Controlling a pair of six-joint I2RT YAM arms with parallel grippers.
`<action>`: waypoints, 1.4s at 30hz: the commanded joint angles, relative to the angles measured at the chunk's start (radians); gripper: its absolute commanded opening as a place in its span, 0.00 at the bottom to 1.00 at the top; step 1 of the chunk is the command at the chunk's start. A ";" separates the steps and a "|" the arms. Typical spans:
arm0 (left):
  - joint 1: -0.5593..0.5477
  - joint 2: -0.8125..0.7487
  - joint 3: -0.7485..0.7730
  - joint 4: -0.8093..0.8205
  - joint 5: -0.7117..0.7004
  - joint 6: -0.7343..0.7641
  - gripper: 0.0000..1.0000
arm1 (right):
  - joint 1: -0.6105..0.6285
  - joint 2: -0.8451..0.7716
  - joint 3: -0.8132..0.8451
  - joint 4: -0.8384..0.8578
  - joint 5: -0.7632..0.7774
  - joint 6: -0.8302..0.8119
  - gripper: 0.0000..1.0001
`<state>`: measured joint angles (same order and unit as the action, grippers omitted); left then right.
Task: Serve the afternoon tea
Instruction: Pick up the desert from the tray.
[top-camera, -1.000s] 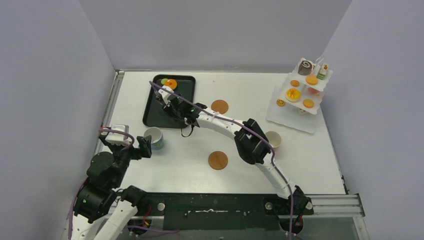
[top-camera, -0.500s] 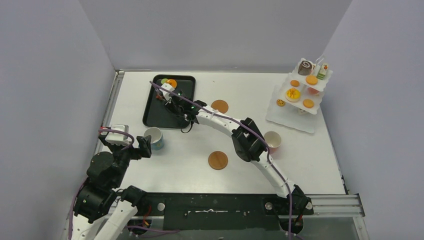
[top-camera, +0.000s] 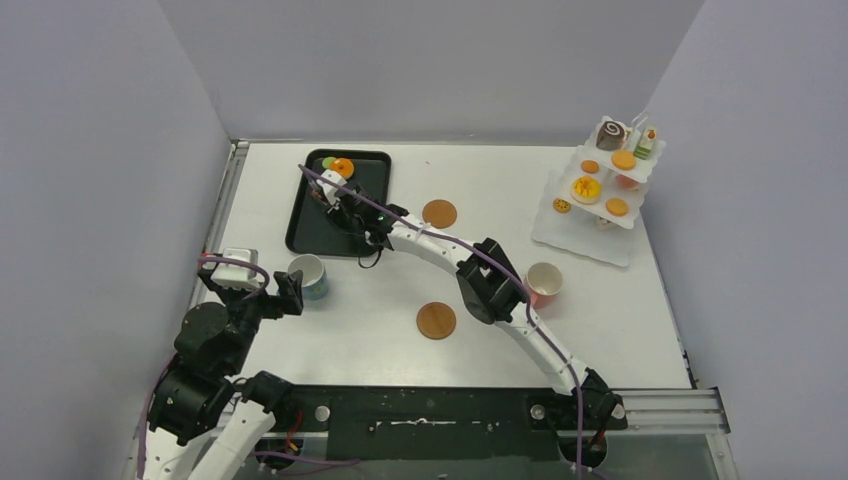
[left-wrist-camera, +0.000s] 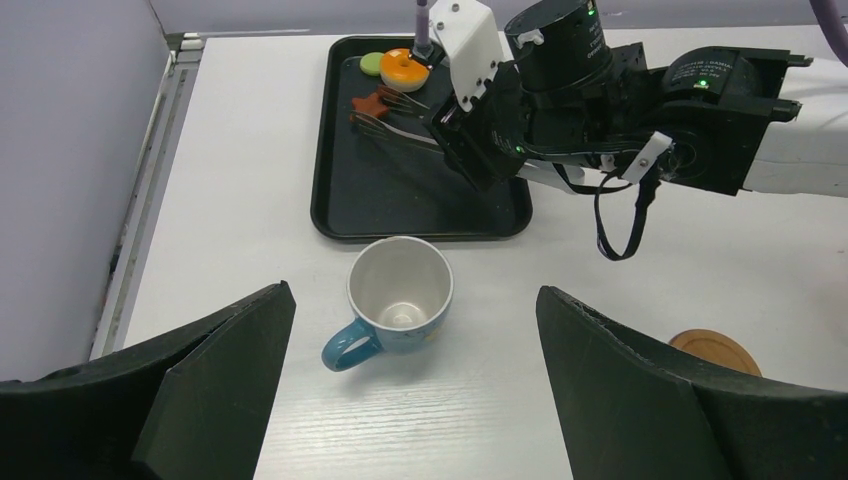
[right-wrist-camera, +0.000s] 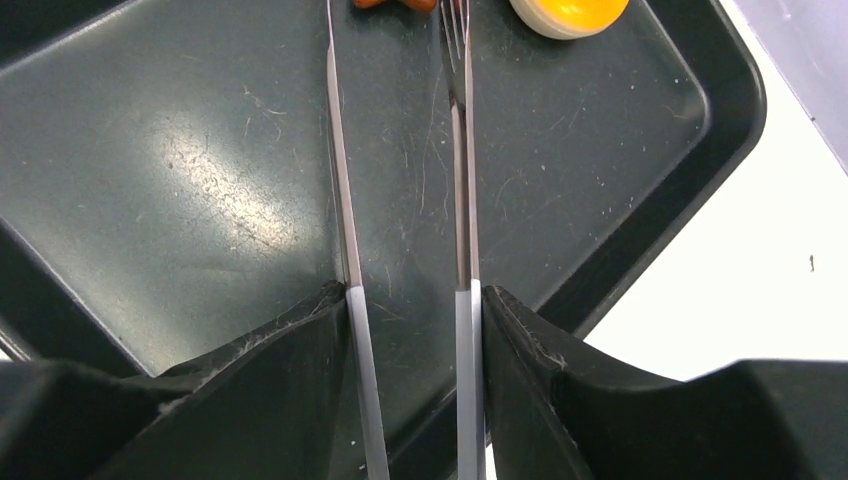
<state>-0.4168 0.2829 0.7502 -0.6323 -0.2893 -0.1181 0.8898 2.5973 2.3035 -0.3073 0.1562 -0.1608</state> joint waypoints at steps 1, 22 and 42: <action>0.007 0.011 0.010 0.052 -0.010 0.014 0.90 | -0.005 -0.002 0.068 0.075 0.022 0.021 0.47; 0.012 0.020 0.009 0.056 -0.012 0.017 0.90 | -0.005 -0.056 0.021 0.123 0.036 0.029 0.35; 0.013 0.023 0.008 0.057 0.002 0.017 0.90 | -0.016 -0.387 -0.338 0.171 0.047 0.111 0.28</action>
<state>-0.4103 0.2989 0.7502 -0.6319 -0.2913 -0.1169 0.8860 2.3688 2.0293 -0.2264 0.1707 -0.0788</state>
